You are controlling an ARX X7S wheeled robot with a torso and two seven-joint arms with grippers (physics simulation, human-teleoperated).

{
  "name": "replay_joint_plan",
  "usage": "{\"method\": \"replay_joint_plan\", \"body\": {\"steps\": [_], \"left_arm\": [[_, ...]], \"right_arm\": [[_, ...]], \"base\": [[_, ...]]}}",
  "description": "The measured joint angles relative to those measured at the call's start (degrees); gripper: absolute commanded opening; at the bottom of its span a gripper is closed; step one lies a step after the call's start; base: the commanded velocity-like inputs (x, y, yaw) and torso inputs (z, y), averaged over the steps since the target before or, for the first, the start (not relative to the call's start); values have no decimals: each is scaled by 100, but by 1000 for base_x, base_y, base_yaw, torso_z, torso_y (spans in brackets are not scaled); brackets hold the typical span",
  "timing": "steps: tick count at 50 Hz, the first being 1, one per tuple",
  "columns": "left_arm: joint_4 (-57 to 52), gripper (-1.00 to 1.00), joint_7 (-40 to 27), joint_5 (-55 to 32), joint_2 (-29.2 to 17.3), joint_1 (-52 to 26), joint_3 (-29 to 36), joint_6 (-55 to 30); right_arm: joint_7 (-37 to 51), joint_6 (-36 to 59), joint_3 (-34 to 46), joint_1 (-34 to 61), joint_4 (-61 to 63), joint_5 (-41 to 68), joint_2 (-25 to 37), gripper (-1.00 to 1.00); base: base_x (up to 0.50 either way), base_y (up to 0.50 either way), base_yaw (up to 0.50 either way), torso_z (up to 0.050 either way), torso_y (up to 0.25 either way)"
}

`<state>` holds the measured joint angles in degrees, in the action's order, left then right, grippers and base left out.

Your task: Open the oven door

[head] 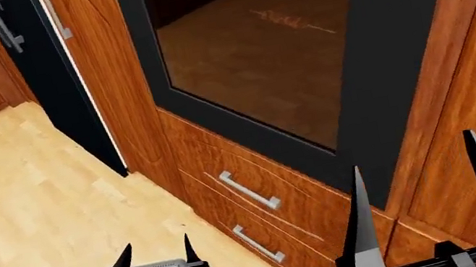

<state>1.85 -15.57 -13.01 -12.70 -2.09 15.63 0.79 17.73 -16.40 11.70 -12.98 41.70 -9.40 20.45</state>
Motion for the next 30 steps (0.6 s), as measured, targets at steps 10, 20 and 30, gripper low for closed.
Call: {"method": "replay_joint_plan", "body": {"steps": [10,20,30], "left_arm": [[6,100,-15,-15,-17,-7,23,4],[13,100,-31,-31,-30,-12,47,11],[29,100,-47,-44,-29,-18,78,26]], "right_arm": [[19,9,17,6,2,-5,12,100],[37,16,33,3,14,-10,28,100],[54,-1,40,6,-2,-1,61,100]], "base": [[462,-87,0,0,0],[459,-89,0,0,0],[329,106,0,0,0]]}}
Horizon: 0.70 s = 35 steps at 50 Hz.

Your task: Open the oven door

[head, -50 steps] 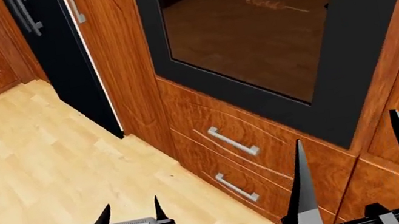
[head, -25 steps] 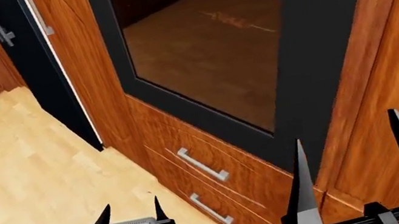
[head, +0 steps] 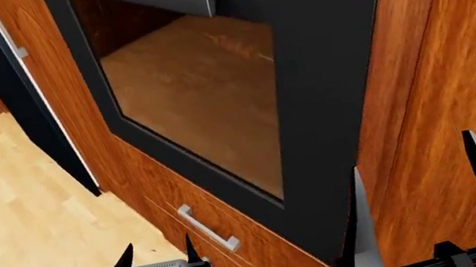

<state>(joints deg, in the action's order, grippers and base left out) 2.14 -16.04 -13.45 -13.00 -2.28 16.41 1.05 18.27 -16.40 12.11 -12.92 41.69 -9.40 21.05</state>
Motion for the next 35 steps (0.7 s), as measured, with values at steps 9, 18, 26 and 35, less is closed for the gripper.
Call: {"method": "replay_joint_plan", "body": {"steps": [9,18,26,35], "left_arm": [[9,100,-17,-14,-16,-13,9,11],[-5,100,-36,-33,-37,-9,18,11],[-56,100,-67,-30,-69,-14,27,-6],[-348,100,-258,128,-272,-232,-73,-269]], "right_arm": [[18,-23,11,5,-18,-19,20,100],[39,-31,35,-22,5,-84,27,100],[50,-13,50,-26,36,-100,33,100],[61,-9,53,-13,56,-86,53,100]], "base": [[90,94,0,0,0],[0,0,0,0,0],[0,0,0,0,0],[0,0,0,0,0]]}}
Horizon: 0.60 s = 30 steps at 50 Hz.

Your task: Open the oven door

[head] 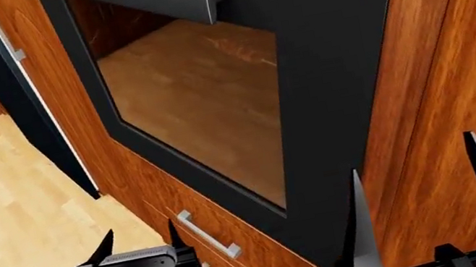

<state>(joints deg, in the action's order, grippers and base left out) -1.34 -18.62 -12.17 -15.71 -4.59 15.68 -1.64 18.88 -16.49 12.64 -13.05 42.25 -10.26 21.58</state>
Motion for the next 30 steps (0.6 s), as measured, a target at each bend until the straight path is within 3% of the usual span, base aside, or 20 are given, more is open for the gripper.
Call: {"method": "replay_joint_plan", "body": {"steps": [12,22,30], "left_arm": [[-626,100,201,779,-818,-765,226,-697],[-850,100,936,1561,-1438,-2037,746,-1203],[-646,100,1645,2117,-1776,-3153,1274,-1080]], "right_arm": [[21,-34,21,-15,8,-3,28,100],[31,-33,38,10,-2,8,43,100],[40,-30,51,22,-5,17,54,100]], "base": [[0,0,0,0,0],[0,0,0,0,0],[0,0,0,0,0]]}}
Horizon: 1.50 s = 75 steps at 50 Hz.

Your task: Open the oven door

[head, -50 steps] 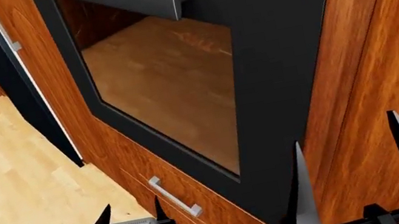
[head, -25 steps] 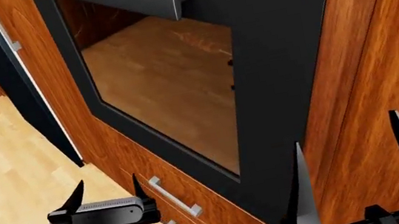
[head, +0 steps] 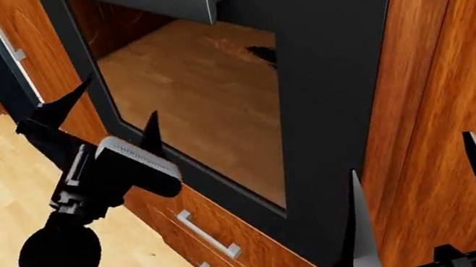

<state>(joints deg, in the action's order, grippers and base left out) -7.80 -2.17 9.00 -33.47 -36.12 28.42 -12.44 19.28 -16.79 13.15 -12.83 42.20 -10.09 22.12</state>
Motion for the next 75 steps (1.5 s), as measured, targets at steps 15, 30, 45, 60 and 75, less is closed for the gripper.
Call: {"method": "replay_joint_plan", "body": {"steps": [15,30,45,60,75], "left_arm": [[556,100,1002,1002,-434,-1467,859,439],[710,100,1800,1292,-737,-2217,1217,693],[1120,100,2390,1199,-719,-2990,1463,1428],[1837,100,2628,1189,-374,-3657,1667,1958],[2486,100,2674,1229,-27,-4014,1854,2274]], "right_arm": [[32,1,9,-10,20,12,21,100],[64,-4,19,-22,29,10,42,100],[85,-1,47,-8,22,-3,56,100],[106,3,65,9,19,-1,75,100],[125,13,73,21,32,16,100,100]], "base": [[0,0,0,0,0],[0,0,0,0,0],[0,0,0,0,0],[0,0,0,0,0],[0,0,0,0,0]]}}
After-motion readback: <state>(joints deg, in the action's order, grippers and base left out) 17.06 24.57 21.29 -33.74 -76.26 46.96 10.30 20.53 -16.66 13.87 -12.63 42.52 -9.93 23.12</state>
